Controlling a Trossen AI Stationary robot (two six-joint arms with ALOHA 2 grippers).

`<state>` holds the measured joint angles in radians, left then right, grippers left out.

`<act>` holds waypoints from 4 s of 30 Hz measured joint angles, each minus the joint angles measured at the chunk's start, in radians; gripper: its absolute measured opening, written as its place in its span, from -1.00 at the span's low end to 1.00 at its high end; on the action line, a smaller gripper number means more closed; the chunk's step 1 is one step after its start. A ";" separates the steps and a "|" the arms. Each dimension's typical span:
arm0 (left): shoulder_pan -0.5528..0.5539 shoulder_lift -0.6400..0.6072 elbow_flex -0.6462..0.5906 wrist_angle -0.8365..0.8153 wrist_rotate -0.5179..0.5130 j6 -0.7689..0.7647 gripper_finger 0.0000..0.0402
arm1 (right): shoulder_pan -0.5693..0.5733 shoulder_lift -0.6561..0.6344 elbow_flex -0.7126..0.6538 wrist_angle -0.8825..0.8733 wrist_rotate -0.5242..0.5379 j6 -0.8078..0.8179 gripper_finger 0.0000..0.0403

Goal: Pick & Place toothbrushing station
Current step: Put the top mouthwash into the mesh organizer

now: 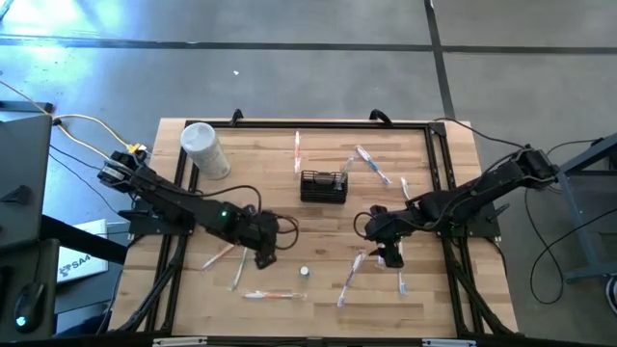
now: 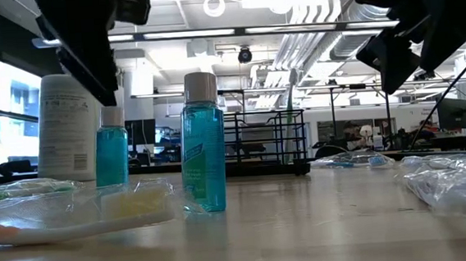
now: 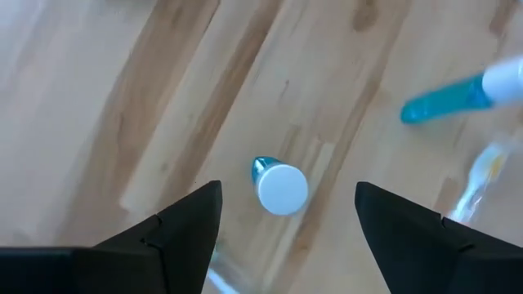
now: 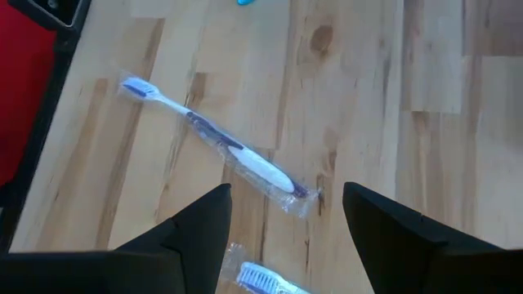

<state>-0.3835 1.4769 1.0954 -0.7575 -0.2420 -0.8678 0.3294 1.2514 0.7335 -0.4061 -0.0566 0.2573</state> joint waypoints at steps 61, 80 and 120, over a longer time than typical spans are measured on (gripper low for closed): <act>0.095 0.364 0.776 -0.787 0.128 -0.368 0.39 | 0.000 0.000 0.000 -0.008 0.002 -0.045 0.14; 0.095 0.460 0.775 -0.819 0.185 -0.394 0.39 | 0.017 0.000 0.000 -0.014 0.003 -0.049 0.14; 0.095 0.475 0.775 -0.814 0.099 -0.254 0.39 | 0.086 0.000 0.000 -0.007 0.032 -0.045 0.14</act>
<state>-0.2882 1.9520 1.8706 -1.5711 -0.1430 -1.1222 0.4156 1.2510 0.7334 -0.4136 -0.0246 0.2127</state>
